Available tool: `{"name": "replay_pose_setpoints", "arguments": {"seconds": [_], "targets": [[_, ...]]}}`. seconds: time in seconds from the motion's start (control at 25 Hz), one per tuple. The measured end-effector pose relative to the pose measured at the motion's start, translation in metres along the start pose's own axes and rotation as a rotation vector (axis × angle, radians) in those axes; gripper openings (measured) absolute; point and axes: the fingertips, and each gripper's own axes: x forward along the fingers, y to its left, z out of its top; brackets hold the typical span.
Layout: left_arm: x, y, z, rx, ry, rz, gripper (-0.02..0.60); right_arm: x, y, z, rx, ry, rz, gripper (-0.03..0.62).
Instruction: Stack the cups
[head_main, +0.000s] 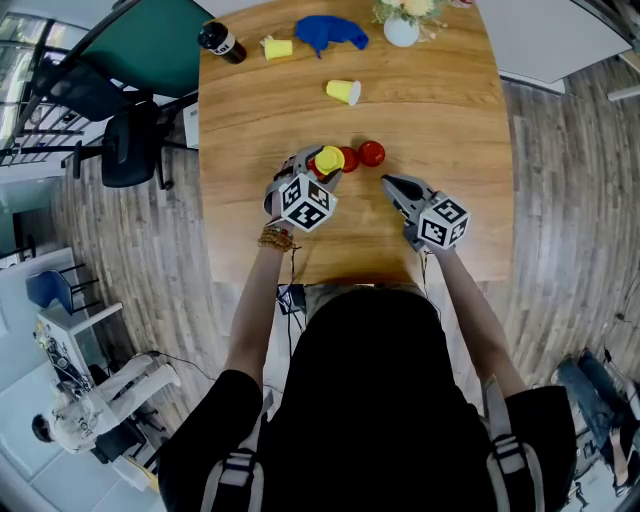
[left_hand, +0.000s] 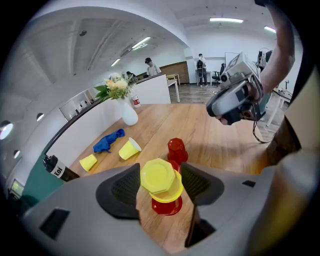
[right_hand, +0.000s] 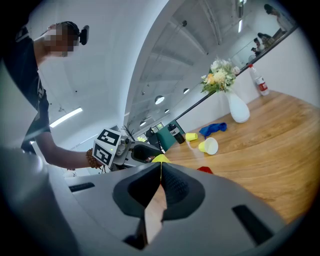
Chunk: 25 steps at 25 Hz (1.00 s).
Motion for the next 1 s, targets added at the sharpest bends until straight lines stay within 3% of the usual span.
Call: {"name": "replay_pose_setpoints", "arguments": {"seconds": [0.28,0.76,1.0], "targets": [[-0.017,0.014,0.009,-0.175,-0.111,0.009,0.267,-0.001,0.000,-0.001,-0.010,0.004,0.004,0.012],[-0.071,0.036,0.033,-0.370,-0.384,0.154,0.267,0.009,-0.024,0.033,-0.114,0.032,-0.001,0.023],[-0.079,0.037,0.024,-0.463,-0.417,0.196,0.267,0.026,-0.033,0.059,-0.171,0.062,-0.016,0.026]]}}
